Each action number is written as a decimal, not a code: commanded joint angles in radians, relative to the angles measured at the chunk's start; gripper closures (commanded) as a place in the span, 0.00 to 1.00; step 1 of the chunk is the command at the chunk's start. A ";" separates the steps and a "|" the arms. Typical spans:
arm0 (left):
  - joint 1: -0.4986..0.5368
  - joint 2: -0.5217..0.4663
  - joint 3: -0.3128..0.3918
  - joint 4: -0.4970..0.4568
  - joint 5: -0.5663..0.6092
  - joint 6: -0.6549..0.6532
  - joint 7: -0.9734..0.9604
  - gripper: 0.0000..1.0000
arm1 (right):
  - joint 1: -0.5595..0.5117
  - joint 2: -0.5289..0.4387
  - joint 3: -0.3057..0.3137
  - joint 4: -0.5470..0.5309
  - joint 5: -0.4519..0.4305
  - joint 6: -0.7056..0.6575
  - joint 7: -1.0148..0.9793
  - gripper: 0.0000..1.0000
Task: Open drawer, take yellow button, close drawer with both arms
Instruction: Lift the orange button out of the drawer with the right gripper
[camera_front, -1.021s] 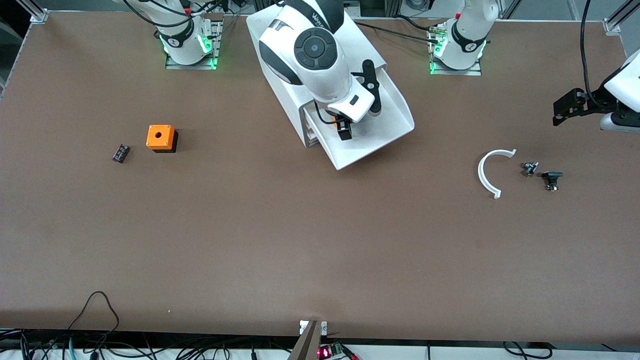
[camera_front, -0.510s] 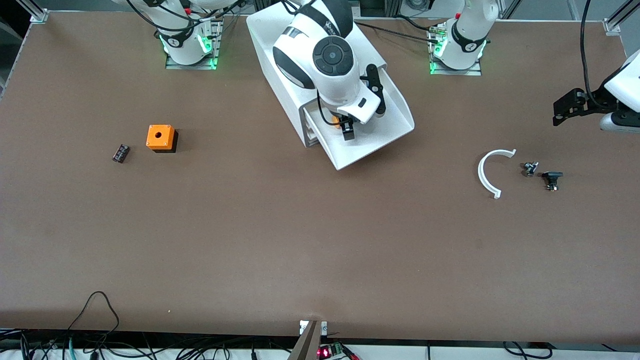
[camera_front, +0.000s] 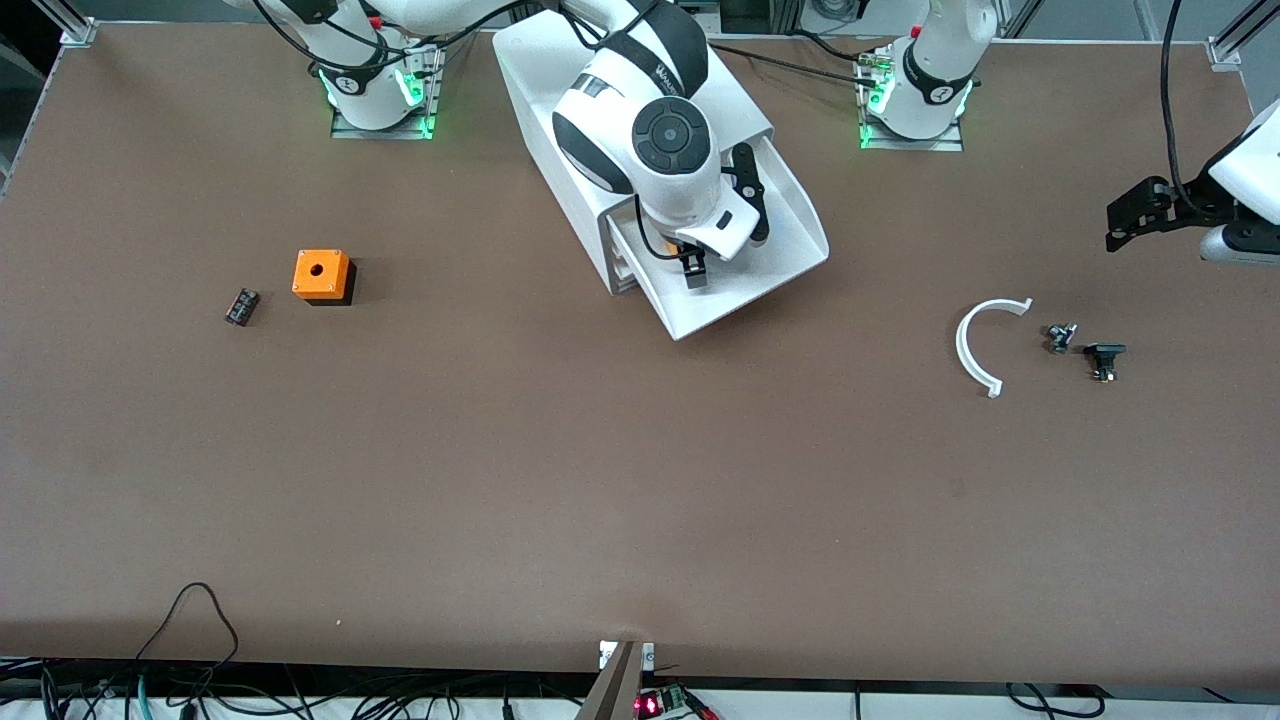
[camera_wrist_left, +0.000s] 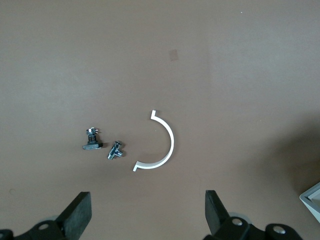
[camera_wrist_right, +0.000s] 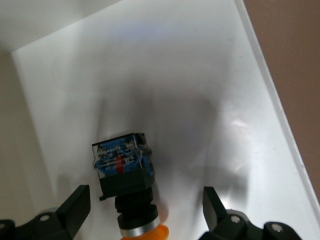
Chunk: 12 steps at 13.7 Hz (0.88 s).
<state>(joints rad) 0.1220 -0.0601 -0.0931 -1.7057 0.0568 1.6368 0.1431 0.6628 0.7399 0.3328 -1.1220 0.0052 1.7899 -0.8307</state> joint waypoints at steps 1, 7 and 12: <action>-0.007 0.005 0.006 0.020 0.012 -0.012 -0.007 0.00 | 0.043 0.029 0.003 0.044 -0.019 -0.003 -0.005 0.01; -0.008 0.005 0.006 0.020 0.011 -0.011 -0.007 0.00 | 0.063 0.026 0.002 0.044 -0.086 -0.004 -0.015 0.43; -0.008 0.006 0.006 0.020 0.011 -0.009 -0.007 0.00 | 0.052 0.021 0.008 0.045 -0.086 -0.004 -0.021 0.64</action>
<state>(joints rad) 0.1220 -0.0601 -0.0931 -1.7056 0.0568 1.6368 0.1431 0.7190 0.7501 0.3302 -1.0997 -0.0676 1.8056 -0.8342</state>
